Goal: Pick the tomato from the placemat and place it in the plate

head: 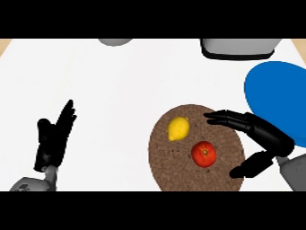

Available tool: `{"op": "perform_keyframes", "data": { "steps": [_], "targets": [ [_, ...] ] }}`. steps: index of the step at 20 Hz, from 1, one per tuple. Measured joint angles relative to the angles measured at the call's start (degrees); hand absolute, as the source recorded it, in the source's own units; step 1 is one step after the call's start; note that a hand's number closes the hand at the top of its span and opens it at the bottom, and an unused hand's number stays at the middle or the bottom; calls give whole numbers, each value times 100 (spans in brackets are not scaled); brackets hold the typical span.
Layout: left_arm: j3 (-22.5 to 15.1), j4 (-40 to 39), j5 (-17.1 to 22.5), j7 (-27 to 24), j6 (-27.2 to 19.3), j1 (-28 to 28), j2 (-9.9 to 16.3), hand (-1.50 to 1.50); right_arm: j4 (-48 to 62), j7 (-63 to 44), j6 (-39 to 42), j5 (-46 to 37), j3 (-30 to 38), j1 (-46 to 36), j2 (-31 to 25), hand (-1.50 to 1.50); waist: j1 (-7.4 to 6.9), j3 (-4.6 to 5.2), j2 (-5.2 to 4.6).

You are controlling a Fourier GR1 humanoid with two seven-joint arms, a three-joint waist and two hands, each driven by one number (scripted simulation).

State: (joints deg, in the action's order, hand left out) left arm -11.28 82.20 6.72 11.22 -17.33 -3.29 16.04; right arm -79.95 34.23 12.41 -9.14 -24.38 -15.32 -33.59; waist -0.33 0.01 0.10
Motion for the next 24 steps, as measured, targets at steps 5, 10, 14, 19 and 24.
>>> {"op": "perform_keyframes", "data": {
  "steps": [5,10,14,19,24],
  "targets": [
    [26,127,-38,38,2,94,2,0,-559,-940,303,-599,-211,-348,-319,-150,14,5,10],
    [26,106,-89,23,25,82,-67,0,-736,-1739,1096,-941,-517,-717,-452,-150,4,6,1],
    [106,86,-136,78,52,16,-112,0,-795,-2113,1453,-1316,-693,-757,-268,-150,11,3,-4],
    [210,52,-249,57,134,48,-195,0,-790,-2377,1894,-1699,-580,-739,27,-150,16,0,-7],
    [255,236,-409,186,175,103,-284,0,-761,-2387,2115,-2115,-451,-643,365,-150,14,0,-7]
  ]
}}
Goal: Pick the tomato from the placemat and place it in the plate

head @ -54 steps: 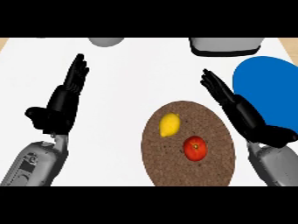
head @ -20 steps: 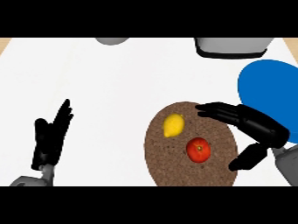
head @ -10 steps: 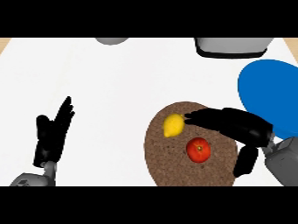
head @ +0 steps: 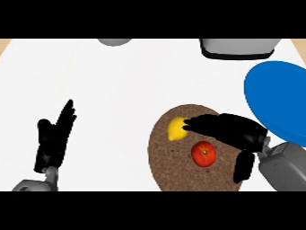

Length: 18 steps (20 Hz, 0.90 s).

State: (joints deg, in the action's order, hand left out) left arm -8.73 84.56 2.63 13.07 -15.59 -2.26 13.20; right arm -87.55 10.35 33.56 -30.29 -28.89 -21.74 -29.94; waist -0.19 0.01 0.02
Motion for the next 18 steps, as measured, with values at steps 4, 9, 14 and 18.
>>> {"op": "perform_keyframes", "data": {
  "steps": [4,9,14,18],
  "targets": [
    [15,97,-117,60,36,69,-107,0,213,192,116,-381,66,6,217,-150,-3,-2,-2],
    [161,-47,-185,-110,160,108,-222,0,409,354,227,-792,238,46,526,-150,2,0,-2],
    [274,-135,-307,-159,238,83,-318,0,584,528,152,-1259,283,209,845,-150,6,1,3],
    [422,30,-277,-11,402,95,-267,0,767,756,103,-1552,380,273,925,150,4,3,10]
  ]
}}
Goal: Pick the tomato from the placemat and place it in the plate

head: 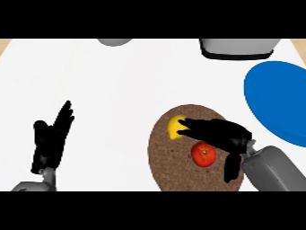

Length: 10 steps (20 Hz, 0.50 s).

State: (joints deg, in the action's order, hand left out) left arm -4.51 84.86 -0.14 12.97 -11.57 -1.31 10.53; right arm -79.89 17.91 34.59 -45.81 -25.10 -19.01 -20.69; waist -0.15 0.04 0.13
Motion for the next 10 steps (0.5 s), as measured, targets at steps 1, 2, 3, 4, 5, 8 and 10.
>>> {"op": "perform_keyframes", "data": {
  "steps": [1,2,3,4,5,8,10],
  "targets": [
    [1,-33,-26,-48,19,14,-27,0,101,90,-81,-92,22,-41,48,150,1,5,15],
    [1,-44,-29,-45,49,9,-52,0,162,214,-170,-188,35,-81,52,150,0,7,23],
    [-24,-42,-82,-49,17,-5,-106,0,81,310,-218,-255,34,-24,21,150,4,9,28],
    [-2,39,-81,21,58,4,-75,0,134,413,-339,-346,37,-29,48,150,3,12,33],
    [22,5,-82,-57,85,34,-94,0,196,528,-396,-407,84,-76,66,150,1,11,33],
    [85,2,-126,-54,130,53,-124,0,170,691,-460,-563,202,-103,167,150,4,12,35],
    [90,-3,-189,14,108,-15,-157,0,187,782,-697,-710,210,-35,241,150,7,17,44]
  ]
}}
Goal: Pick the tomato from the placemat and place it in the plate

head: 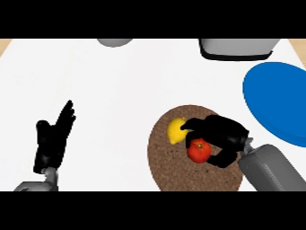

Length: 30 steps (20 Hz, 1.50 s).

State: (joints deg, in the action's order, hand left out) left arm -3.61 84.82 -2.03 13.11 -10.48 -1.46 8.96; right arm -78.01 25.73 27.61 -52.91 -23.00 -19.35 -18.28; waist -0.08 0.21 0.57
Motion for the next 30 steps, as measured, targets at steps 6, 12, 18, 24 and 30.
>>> {"op": "perform_keyframes", "data": {
  "steps": [6,12,18,24,30],
  "targets": [
    [36,39,-42,-33,31,51,-80,0,-32,-37,-484,-130,498,-80,151,150,-4,-12,-29],
    [86,24,-41,-86,30,97,-60,0,271,-1720,-1309,-279,1727,-269,482,150,43,-18,-59],
    [103,35,-68,28,15,14,-52,0,154,-3230,-2120,-538,2552,-612,760,150,31,-20,-52],
    [123,24,-58,45,49,3,-54,0,-580,-4152,-2826,-903,3009,-832,759,150,44,-18,-38],
    [133,-206,-138,-7,26,-215,-152,0,-691,-4664,-2991,-941,3478,-985,545,150,18,-19,-53]
  ]
}}
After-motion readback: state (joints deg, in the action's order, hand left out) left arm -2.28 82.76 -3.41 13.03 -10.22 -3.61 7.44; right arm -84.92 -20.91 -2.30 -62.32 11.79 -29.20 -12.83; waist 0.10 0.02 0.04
